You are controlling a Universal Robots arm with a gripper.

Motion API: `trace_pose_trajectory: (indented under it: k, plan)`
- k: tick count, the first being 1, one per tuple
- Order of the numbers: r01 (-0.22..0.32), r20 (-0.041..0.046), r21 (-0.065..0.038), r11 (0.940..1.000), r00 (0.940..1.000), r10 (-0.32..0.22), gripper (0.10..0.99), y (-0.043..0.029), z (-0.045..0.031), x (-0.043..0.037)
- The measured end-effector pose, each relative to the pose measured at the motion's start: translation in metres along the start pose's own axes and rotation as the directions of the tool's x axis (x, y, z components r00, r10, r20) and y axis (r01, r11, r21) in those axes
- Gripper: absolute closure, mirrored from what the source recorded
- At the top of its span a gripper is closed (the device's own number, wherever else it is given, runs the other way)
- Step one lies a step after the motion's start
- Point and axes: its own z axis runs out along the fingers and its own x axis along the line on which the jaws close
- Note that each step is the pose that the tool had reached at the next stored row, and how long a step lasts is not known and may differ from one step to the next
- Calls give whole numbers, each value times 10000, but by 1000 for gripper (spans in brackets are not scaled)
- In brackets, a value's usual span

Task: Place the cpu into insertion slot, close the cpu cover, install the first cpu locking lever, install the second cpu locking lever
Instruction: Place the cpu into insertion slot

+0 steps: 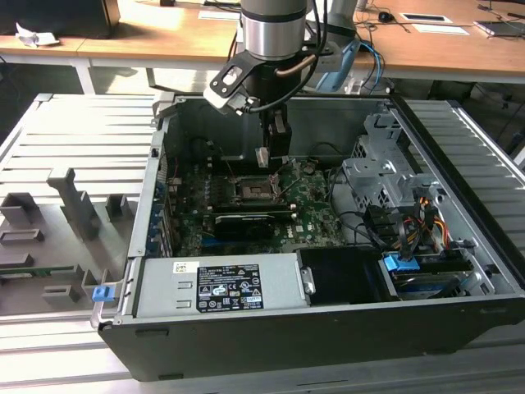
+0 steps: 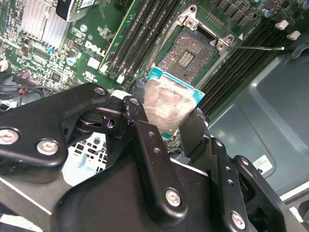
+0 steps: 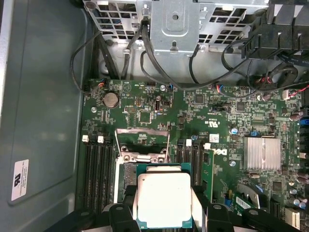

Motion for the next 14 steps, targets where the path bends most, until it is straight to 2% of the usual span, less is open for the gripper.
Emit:
trace_pose_trajectory:
  k: [14]
  plan:
    - [0,14,0,10000,10000,0,557,-1,12,0]
